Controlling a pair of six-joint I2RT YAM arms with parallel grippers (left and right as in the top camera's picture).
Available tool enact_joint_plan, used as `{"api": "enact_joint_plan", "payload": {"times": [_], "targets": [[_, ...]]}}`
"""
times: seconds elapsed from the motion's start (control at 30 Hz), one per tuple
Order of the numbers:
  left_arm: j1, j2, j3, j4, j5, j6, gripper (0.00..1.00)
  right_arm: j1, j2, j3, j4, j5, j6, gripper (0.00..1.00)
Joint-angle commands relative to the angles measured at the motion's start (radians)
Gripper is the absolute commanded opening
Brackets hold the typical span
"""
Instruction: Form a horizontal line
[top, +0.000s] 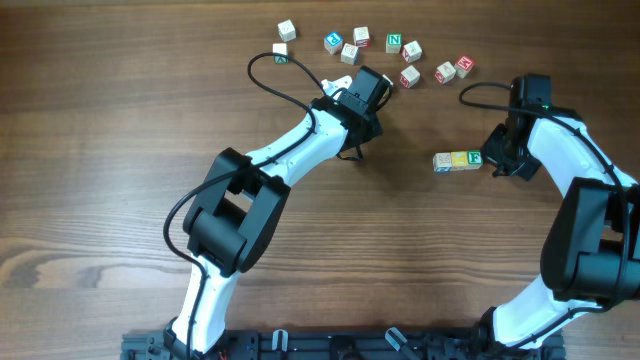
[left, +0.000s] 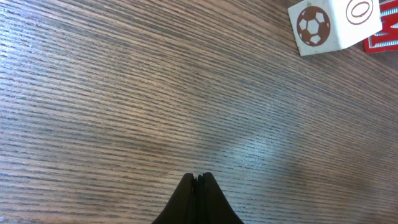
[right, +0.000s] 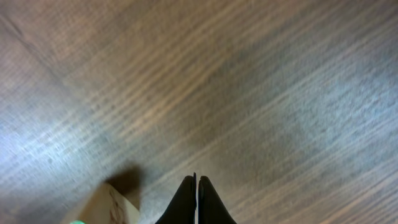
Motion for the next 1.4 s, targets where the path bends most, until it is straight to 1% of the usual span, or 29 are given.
{"api": "enact_joint_plan", "payload": {"times": [0.0, 0.1, 0.4, 0.73, 0.97, 1.37], "targets": [[-0.001, -0.039, -0.01, 0.0, 0.004, -0.001, 0.04, 0.0, 0.02, 0.014, 0.029, -0.024, -0.019, 0.05], [-0.001, -0.039, -0.01, 0.0, 0.004, -0.001, 0.04, 0.0, 0.02, 0.014, 0.035, -0.136, -0.034, 0.04], [-0.001, -0.039, -0.01, 0.0, 0.004, 0.0, 0.04, 0.0, 0.02, 0.014, 0.035, -0.219, -0.023, 0.04], [-0.001, -0.039, -0.01, 0.0, 0.004, -0.001, 0.04, 0.0, 0.02, 0.014, 0.034, -0.254, -0.023, 0.04], [-0.001, -0.039, -0.01, 0.0, 0.004, 0.0, 0.04, 0.0, 0.02, 0.014, 0.001, -0.262, -0.005, 0.05], [-0.001, -0.039, -0.01, 0.0, 0.004, -0.001, 0.04, 0.0, 0.02, 0.014, 0.019, -0.29, -0.016, 0.04]]}}
